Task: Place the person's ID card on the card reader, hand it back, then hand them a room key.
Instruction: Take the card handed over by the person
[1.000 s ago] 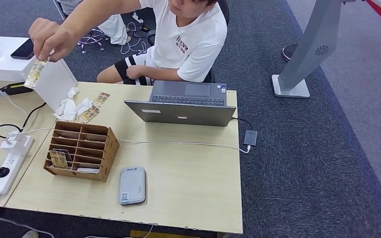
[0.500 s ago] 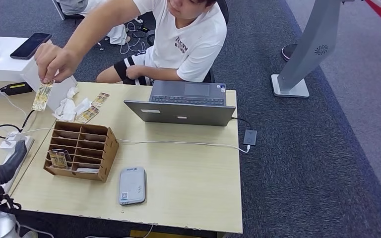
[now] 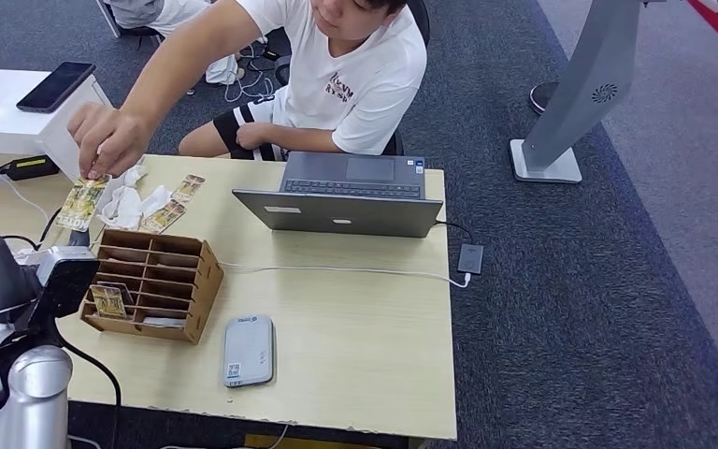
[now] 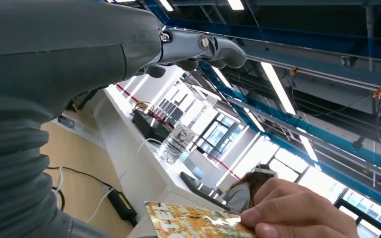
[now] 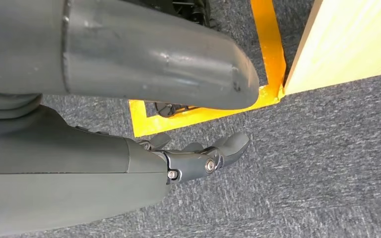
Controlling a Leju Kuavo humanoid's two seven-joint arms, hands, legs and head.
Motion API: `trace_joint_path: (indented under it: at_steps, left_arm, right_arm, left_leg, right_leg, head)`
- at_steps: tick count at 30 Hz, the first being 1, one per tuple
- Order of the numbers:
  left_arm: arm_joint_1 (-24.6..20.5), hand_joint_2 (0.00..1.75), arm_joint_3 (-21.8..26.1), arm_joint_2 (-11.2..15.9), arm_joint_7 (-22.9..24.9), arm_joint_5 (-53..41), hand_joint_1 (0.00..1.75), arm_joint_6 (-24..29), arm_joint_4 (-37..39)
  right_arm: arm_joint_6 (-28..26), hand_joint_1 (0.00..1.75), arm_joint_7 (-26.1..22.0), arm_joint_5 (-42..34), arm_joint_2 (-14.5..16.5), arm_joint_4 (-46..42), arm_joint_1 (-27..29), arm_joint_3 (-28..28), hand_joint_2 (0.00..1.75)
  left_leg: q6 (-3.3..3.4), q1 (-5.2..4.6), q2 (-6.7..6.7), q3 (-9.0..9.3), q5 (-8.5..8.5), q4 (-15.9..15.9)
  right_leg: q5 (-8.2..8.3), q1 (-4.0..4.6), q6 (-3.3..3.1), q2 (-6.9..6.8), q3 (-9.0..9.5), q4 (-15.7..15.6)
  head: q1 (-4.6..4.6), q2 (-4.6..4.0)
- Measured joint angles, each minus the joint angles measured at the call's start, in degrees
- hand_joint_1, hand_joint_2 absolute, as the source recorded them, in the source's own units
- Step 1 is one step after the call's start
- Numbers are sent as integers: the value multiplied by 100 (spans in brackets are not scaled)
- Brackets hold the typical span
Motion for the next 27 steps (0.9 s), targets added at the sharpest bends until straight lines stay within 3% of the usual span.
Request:
trace_joint_path:
  at_steps: [14,18,27]
  left_arm:
    - [-283,175,-1171,687,788,-2048,0,1135,233]
    - [-377,175,-1519,799,960,-2625,175,1391,297]
    - [-488,175,-2040,900,1080,-3221,175,1491,503]
  right_arm:
    - [304,0,76,330,102,1,-39,134,0]
    - [390,0,119,439,140,1,-61,186,0]
    - [409,0,179,592,156,16,-73,255,0]
  left_leg:
    - [-1,0,1,-6,3,0]
    - [-2,0,1,-6,5,0]
    - [0,0,5,-11,11,0]
  right_leg:
    - [3,0,0,0,-6,1]
    - [4,0,-1,0,-4,1]
    - [11,0,-7,2,-11,1]
  head:
    - [-2,1]
    - [-1,1]
    - [-1,1]
